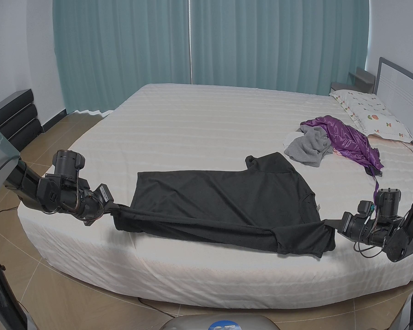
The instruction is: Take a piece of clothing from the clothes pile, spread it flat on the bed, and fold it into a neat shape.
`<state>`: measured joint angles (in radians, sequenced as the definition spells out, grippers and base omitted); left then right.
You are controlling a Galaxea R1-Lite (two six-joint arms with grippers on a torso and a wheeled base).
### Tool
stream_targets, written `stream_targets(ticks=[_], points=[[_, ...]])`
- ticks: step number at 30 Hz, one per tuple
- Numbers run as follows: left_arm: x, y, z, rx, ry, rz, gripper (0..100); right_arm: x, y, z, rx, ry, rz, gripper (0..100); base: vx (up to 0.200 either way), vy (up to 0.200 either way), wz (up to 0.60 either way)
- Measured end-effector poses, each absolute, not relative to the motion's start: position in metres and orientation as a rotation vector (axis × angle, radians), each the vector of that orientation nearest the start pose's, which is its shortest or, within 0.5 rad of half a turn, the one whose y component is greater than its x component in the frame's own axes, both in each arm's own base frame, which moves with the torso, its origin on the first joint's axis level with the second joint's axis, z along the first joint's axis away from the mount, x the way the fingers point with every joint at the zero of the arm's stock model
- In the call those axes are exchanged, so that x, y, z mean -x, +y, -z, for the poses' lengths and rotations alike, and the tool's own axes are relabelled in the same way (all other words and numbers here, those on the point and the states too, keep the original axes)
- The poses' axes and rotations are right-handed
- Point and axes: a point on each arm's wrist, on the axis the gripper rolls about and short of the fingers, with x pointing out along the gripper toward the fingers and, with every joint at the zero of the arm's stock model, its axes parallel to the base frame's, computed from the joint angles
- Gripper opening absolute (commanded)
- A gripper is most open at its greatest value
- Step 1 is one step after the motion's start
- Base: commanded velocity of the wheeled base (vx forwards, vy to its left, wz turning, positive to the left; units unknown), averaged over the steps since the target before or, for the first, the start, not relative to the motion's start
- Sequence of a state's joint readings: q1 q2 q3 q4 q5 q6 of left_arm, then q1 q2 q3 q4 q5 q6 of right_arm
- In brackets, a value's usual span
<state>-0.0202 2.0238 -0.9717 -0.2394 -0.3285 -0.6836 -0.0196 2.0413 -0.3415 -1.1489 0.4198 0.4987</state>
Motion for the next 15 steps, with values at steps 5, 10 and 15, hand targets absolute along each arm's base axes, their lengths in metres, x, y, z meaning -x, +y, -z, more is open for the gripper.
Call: stream_targets(ticks=[5, 10, 15], points=[[-0.353, -0.015, -0.081, 0.776, 0.934, 0.012, 0, -0.279, 0.003, -0.033, -0.604, 0.613, -0.25, 0, 0.0, 0.0, 0.0], [-0.339, -0.016, -0.087, 0.771, 1.017, -0.014, 0, -0.273, 0.002, -0.042, -0.628, 0.595, -0.251, 0, 0.0, 0.0, 0.0], [-0.324, -0.015, -0.094, 0.761, 1.065, -0.021, 0, -0.252, 0.002, -0.054, -0.65, 0.592, -0.268, 0, 0.0, 0.0, 0.0]])
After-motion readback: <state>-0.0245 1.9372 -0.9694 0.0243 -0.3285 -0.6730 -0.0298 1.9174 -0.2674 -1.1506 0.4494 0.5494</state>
